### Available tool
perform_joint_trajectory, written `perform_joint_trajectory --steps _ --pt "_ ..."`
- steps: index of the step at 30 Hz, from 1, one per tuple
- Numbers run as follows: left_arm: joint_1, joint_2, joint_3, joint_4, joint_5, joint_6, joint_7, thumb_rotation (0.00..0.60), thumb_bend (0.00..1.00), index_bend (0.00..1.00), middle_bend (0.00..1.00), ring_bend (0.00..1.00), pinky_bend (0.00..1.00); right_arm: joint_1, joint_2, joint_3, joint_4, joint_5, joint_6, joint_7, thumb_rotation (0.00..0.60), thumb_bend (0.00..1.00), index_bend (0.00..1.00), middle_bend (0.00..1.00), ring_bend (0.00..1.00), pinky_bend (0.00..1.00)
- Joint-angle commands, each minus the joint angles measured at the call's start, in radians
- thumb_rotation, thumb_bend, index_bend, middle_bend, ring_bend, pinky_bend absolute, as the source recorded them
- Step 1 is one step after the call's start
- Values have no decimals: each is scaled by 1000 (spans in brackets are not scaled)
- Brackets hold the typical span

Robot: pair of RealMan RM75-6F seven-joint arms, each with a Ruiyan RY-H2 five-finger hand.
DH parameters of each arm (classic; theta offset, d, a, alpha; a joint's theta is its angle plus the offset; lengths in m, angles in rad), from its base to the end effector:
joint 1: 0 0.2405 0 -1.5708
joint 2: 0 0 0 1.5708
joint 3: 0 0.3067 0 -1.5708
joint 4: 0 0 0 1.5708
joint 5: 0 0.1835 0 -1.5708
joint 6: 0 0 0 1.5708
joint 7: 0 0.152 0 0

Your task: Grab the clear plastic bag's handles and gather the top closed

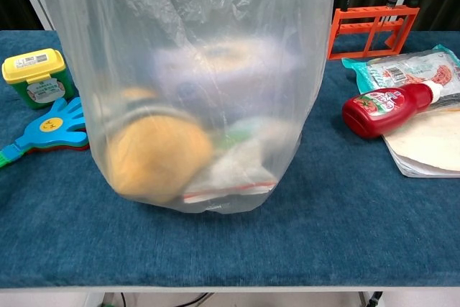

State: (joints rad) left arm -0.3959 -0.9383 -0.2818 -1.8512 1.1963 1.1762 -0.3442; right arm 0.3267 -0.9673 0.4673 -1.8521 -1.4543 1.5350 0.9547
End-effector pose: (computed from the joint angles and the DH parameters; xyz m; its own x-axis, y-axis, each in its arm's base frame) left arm -0.2497 0.3147 0.2496 -0.0903 0.0454 0.9949 0.9915 -0.0896 0.0941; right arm -0.1942 -0.2967 0.3133 -0.6630 0.0019 0.7486 -0.6175 -0.5666 -0.5455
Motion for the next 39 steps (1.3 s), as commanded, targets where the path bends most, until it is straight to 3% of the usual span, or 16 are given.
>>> perform_joint_trajectory --steps 1,2,6,9,14,20,29,39 --pt "68 111 -10 -109 -22 -15 -184 296 86 380 432 378 482 -3 7 -5 -3 -9 3 -12 600 271 0 0 0 0" --pt "82 145 -10 -138 -15 -32 -243 281 86 386 439 384 490 -2 8 -6 -2 -11 5 -20 600 273 0 0 0 0" --pt "110 274 5 -230 29 -128 -398 115 85 417 479 406 519 2 6 -9 -3 -16 8 -35 600 275 0 0 0 0" --pt "116 378 16 -284 138 -212 -551 9 46 435 494 422 535 6 3 -9 -2 -17 11 -41 600 275 0 0 0 0" --pt "89 430 36 -291 358 -261 -763 0 19 476 521 445 559 16 -8 -13 4 -11 6 -51 600 282 0 0 0 0" --pt "-24 465 40 -300 486 -355 -916 0 9 477 540 461 575 16 -18 -23 4 -19 18 -76 600 284 0 0 0 0" --pt "-176 500 3 -337 447 -467 -1019 0 8 478 549 467 583 21 -26 -28 12 -17 18 -83 600 287 0 0 0 0" --pt "-330 472 -38 -346 364 -611 -1015 0 9 497 572 485 600 38 -27 -29 17 -13 0 -91 600 287 0 0 0 0"
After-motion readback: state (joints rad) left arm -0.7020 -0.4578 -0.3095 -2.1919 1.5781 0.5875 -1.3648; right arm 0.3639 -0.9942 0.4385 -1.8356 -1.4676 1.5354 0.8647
